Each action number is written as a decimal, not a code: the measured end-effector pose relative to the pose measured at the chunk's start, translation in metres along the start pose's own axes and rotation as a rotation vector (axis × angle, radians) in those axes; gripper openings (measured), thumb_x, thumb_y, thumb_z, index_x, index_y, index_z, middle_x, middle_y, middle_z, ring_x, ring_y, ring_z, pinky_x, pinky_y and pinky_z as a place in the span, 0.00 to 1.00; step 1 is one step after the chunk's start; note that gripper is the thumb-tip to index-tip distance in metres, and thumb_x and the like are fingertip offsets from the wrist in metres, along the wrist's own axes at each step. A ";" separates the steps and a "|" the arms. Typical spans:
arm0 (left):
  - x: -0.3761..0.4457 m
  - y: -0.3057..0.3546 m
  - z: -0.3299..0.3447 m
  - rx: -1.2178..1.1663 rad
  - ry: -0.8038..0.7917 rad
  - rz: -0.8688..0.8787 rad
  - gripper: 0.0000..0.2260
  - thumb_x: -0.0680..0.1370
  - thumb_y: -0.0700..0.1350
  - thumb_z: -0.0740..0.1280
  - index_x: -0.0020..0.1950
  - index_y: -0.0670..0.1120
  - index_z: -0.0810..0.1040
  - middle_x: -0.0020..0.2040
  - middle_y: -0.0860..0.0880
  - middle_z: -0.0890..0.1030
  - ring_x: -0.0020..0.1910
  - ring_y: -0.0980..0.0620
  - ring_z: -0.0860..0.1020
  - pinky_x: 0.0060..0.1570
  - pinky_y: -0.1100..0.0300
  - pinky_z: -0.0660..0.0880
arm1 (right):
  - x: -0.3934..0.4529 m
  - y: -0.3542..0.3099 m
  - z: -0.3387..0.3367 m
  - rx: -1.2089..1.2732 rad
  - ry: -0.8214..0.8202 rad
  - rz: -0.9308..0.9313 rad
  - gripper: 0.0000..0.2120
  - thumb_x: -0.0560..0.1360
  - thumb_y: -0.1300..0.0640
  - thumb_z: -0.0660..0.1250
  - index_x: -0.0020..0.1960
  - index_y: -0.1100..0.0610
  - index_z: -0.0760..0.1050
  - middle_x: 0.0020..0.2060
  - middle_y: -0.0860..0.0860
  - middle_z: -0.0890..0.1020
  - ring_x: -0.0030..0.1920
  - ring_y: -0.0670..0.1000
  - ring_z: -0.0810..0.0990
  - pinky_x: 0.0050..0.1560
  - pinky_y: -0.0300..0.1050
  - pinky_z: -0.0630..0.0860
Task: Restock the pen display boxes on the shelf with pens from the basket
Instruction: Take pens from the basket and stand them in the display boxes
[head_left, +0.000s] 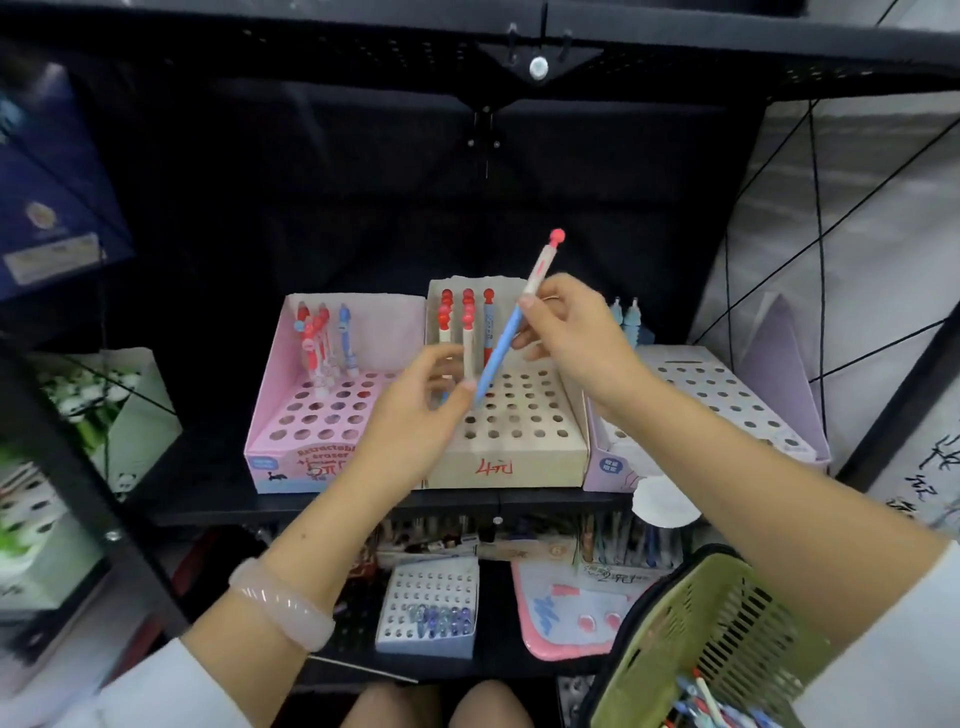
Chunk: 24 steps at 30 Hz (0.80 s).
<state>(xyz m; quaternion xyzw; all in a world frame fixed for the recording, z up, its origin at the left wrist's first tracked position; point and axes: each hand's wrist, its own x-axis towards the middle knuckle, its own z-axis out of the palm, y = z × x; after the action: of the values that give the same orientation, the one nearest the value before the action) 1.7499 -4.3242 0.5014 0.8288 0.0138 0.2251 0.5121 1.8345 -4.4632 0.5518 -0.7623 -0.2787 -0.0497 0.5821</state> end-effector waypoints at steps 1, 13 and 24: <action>-0.002 -0.006 -0.013 0.117 0.014 0.036 0.13 0.78 0.48 0.62 0.63 0.56 0.70 0.55 0.64 0.73 0.54 0.64 0.72 0.52 0.71 0.67 | 0.001 0.001 0.004 -0.040 0.032 -0.024 0.07 0.80 0.58 0.59 0.43 0.50 0.69 0.38 0.48 0.80 0.36 0.42 0.80 0.38 0.35 0.78; -0.021 -0.040 -0.063 0.333 -0.112 -0.019 0.20 0.79 0.49 0.60 0.71 0.54 0.64 0.70 0.52 0.68 0.67 0.54 0.66 0.58 0.62 0.61 | -0.006 0.013 0.057 -0.381 -0.010 -0.123 0.02 0.80 0.57 0.58 0.48 0.53 0.67 0.41 0.56 0.81 0.44 0.55 0.82 0.46 0.53 0.79; -0.032 -0.033 -0.070 0.305 -0.116 0.009 0.20 0.79 0.50 0.60 0.71 0.53 0.64 0.71 0.54 0.68 0.58 0.61 0.68 0.56 0.64 0.63 | -0.016 0.033 0.070 -0.627 -0.162 -0.007 0.07 0.78 0.56 0.62 0.50 0.59 0.74 0.41 0.54 0.81 0.41 0.53 0.81 0.43 0.44 0.76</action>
<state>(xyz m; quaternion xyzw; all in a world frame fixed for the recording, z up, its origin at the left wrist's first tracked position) 1.7013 -4.2577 0.4874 0.9085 0.0144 0.1746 0.3794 1.8198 -4.4101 0.4949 -0.9050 -0.2979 -0.0742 0.2945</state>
